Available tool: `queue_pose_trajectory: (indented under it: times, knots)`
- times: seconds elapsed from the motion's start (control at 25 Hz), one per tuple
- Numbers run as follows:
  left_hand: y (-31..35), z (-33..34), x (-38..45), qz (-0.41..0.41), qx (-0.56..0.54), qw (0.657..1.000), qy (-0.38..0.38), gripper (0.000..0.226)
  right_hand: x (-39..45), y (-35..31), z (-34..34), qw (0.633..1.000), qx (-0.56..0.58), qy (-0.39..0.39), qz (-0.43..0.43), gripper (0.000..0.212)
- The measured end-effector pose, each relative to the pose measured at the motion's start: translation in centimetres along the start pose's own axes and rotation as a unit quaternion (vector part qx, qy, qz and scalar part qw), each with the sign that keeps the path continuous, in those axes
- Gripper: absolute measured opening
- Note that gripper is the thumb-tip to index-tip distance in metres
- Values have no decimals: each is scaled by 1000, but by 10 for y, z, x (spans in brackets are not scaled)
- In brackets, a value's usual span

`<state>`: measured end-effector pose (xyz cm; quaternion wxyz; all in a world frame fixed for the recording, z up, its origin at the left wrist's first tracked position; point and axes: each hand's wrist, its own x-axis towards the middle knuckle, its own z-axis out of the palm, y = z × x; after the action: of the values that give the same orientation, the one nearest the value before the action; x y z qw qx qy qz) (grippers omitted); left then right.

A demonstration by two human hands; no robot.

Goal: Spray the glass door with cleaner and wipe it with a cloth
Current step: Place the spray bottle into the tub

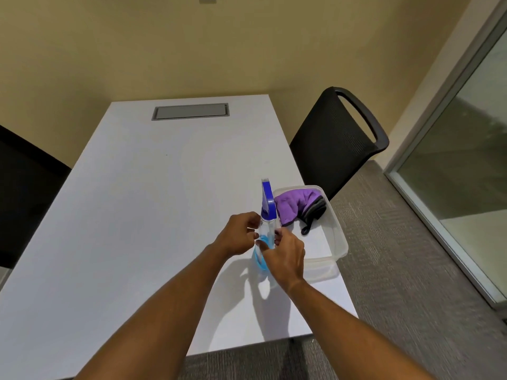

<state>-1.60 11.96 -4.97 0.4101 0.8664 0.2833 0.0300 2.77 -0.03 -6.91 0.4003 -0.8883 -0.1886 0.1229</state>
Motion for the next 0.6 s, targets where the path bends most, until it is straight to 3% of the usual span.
queue_pose_trajectory:
  times: [0.32,0.6]
  knots:
    - [8,-17,-13,14,7,1000,16,36,-2,-9,-8,1000,5,-2,-24,52]
    - [37,-57,-29,70,-26,992,98,35,9,-35,-46,987,87,-1,-134,48]
